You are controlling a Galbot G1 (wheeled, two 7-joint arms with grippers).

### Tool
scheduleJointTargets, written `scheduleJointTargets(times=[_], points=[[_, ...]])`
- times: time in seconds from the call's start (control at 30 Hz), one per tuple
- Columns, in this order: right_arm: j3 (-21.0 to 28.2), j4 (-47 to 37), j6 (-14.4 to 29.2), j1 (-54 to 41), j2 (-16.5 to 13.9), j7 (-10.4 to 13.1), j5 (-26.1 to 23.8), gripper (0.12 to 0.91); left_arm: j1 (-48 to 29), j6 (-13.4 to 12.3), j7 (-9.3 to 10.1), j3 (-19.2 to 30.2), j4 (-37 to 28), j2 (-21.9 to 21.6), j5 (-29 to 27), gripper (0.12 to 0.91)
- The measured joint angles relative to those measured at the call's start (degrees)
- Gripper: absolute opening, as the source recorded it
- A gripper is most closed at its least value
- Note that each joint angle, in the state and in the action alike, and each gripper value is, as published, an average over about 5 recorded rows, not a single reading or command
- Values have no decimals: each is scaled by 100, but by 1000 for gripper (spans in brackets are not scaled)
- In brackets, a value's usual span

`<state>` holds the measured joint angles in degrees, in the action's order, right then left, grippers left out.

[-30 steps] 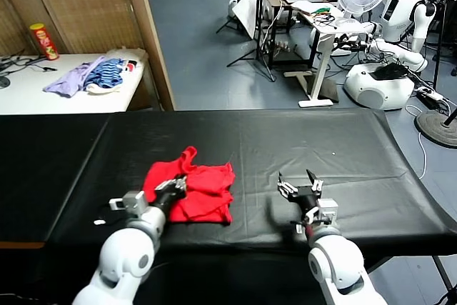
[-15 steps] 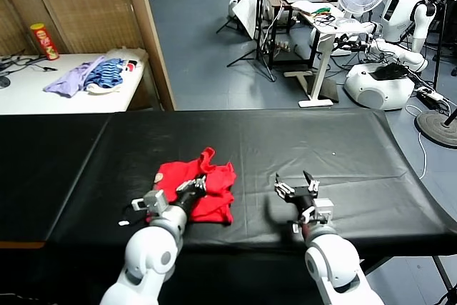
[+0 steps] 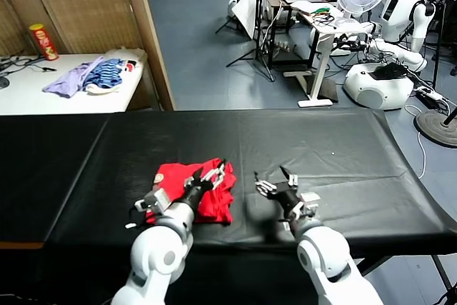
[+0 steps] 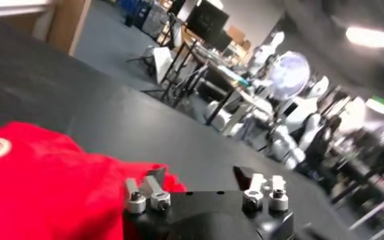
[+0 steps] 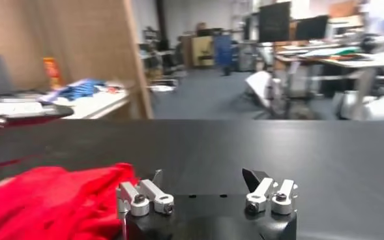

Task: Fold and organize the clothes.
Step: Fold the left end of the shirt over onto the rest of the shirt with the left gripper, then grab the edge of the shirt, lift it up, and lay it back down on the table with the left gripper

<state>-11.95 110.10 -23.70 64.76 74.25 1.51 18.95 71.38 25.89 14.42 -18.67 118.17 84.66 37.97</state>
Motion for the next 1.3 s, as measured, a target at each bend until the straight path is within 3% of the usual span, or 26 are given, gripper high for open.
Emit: scheduleJointTargets(times=[0.17, 0.4, 0.57, 0.77, 1.0, 1.2, 1.3], points=[[664, -352, -30, -502, 110, -45, -371, 798, 232, -223, -287, -360, -122, -360, -660, 798], [1316, -977, -451, -857, 302, 244, -1526, 798, 455, -292, -371, -882, -282, -624, -927, 798], [1432, -1210, -386, -843, 415, 397, -2140, 798, 474, -325, -409, -1061, -396, -648, -951, 798], [1279, -1066, -84, -727, 495, 623, -1727, 798, 508, -404, -468, -1288, -566, -657, -567, 798], [870, -366, -40, -515, 302, 630, -970, 798, 550, -396, -403, -1590, -765, -563, 569, 798], [559, 93, -35, -354, 212, 623, -721, 798, 613, -398, -366, -1719, -834, -502, 1385, 794], [495, 217, -36, -286, 199, 616, -706, 798, 642, -399, -359, -1746, -862, -491, 1575, 723]])
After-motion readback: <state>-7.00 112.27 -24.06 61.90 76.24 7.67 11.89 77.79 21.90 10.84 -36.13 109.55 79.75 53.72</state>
